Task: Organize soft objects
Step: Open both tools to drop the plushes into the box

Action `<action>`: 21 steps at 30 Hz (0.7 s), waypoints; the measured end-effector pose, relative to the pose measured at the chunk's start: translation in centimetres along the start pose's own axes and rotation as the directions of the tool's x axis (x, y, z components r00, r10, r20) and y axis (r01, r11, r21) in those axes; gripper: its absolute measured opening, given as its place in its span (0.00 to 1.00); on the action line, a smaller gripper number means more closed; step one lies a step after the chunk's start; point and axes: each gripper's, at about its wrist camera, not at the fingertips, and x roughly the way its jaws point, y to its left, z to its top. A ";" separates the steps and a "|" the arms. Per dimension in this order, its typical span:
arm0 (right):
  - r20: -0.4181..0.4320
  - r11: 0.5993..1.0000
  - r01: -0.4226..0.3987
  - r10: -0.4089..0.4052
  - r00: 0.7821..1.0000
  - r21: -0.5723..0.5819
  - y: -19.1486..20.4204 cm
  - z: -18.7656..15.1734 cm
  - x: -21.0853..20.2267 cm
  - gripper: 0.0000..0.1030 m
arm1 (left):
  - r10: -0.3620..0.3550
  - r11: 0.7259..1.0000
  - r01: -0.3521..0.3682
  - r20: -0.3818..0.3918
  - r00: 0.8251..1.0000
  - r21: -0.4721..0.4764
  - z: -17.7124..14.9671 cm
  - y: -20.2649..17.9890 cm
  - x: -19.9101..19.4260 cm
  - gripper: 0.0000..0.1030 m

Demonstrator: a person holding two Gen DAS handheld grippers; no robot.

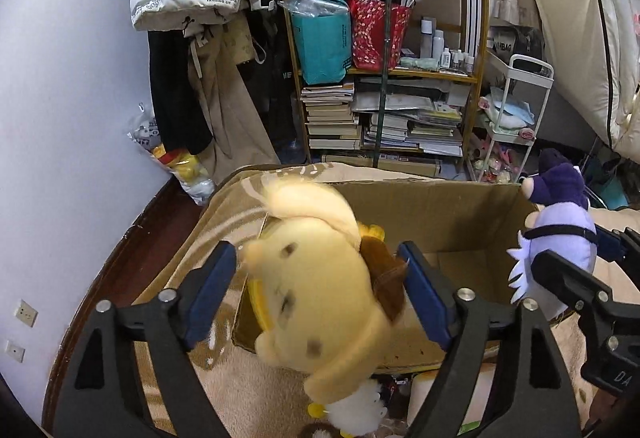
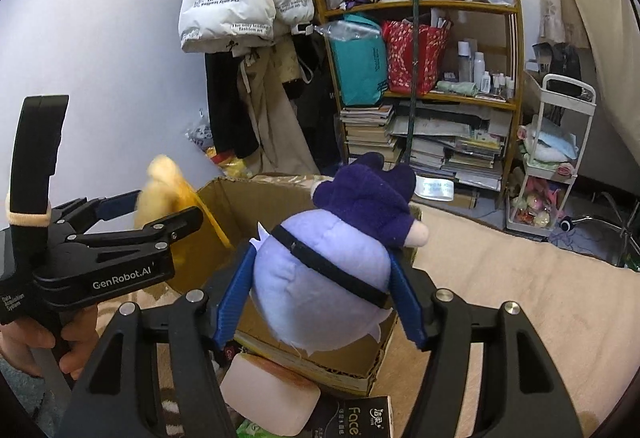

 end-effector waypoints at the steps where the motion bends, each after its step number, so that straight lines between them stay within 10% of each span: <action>1: -0.006 1.000 -0.006 0.006 1.000 0.000 0.0 -0.1 0.1 0.67 | 0.002 1.000 -0.002 0.004 1.000 0.005 0.0 -0.1 -0.1 0.82; 21: -0.011 1.000 0.011 -0.011 1.000 0.008 0.4 -0.5 -2.3 0.96 | 0.023 0.999 -0.022 0.003 1.000 -0.031 -0.6 2.0 -3.8 0.97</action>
